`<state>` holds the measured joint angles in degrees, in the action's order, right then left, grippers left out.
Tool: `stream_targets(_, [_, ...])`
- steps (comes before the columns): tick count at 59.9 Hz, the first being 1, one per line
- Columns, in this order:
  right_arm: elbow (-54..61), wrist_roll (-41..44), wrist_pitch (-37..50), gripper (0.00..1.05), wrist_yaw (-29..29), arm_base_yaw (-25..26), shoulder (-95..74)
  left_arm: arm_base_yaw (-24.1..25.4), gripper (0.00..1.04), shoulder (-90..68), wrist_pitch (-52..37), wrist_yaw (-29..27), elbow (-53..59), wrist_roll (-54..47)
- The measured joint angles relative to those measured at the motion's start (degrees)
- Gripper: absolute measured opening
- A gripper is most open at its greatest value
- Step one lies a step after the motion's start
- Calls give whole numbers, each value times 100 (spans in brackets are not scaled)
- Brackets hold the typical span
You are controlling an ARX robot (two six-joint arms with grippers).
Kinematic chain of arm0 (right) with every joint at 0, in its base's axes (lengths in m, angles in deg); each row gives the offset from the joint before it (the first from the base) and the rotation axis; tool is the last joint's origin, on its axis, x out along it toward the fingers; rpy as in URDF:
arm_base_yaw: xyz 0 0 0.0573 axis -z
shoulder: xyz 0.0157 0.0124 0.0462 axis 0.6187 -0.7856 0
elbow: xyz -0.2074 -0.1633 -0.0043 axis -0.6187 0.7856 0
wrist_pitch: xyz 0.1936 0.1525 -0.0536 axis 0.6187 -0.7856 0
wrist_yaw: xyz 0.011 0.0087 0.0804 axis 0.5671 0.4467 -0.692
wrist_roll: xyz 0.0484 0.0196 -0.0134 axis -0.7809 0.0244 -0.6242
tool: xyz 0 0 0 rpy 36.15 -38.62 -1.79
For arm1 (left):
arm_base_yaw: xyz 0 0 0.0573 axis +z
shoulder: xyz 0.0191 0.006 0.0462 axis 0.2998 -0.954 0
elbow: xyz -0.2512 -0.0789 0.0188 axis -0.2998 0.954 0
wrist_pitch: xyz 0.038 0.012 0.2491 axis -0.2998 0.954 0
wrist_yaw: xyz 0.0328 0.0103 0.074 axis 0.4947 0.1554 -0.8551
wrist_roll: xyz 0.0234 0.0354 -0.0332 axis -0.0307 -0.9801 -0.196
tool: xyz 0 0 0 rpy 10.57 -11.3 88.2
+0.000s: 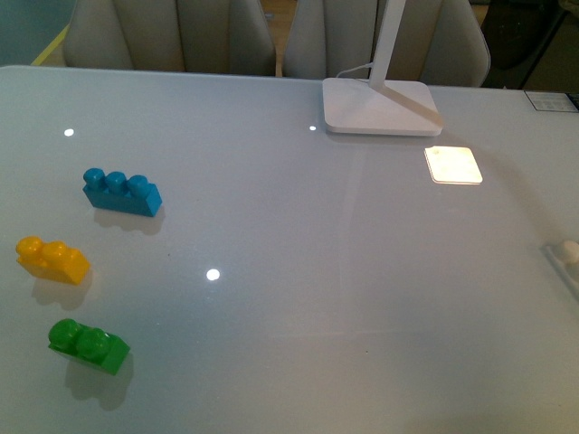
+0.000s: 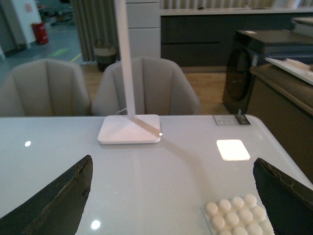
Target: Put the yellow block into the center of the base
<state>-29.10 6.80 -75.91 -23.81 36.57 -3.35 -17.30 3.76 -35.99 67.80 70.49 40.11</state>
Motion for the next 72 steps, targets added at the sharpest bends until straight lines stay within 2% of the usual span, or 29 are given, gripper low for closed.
stream_targets(1, [-157,-164,-352,96,492,-195,-238,0,97,0,0,-2,0,0])
stream_targets(2, [-409,-428,-785,96,1296,-466,-754,0,97,0,2,-15,0,0])
stream_targets(5, [-654,-651,-931,96,2153,-688,-1624,0,97,4,2,0,0,0])
stream_targets(8, [-774,-708,-708,96,2570,-697,-2312,0,97,4,4,-2,0,0])
stream_targets(10, [-811,-713,-509,96,2583,-627,-2636,0,97,4,4,-2,0,0])
stream_targets(15, [-874,-577,111,96,2223,-330,-3348,0,97,4,4,-2,0,0])
stream_targets(21, [-927,-195,1051,96,1460,262,-4190,0,97,4,4,-2,0,0])
stream_targets(27, [-1045,319,2131,96,501,986,-5368,0,97,4,4,-2,0,0])
stream_targets(36, [-1685,1423,3777,96,-898,2048,-8192,0,97,4,4,-2,0,0])
stream_targets(44, [-2330,1967,3884,96,-1357,2435,-9772,0,97,4,4,-2,0,0])
stream_targets(52, [-2815,2135,3762,96,-1661,2664,-10494,0,97,4,4,-2,0,0])
stream_targets(72, [-3936,2247,3591,96,-1799,2977,-11746,0,97,4,4,-2,0,0])
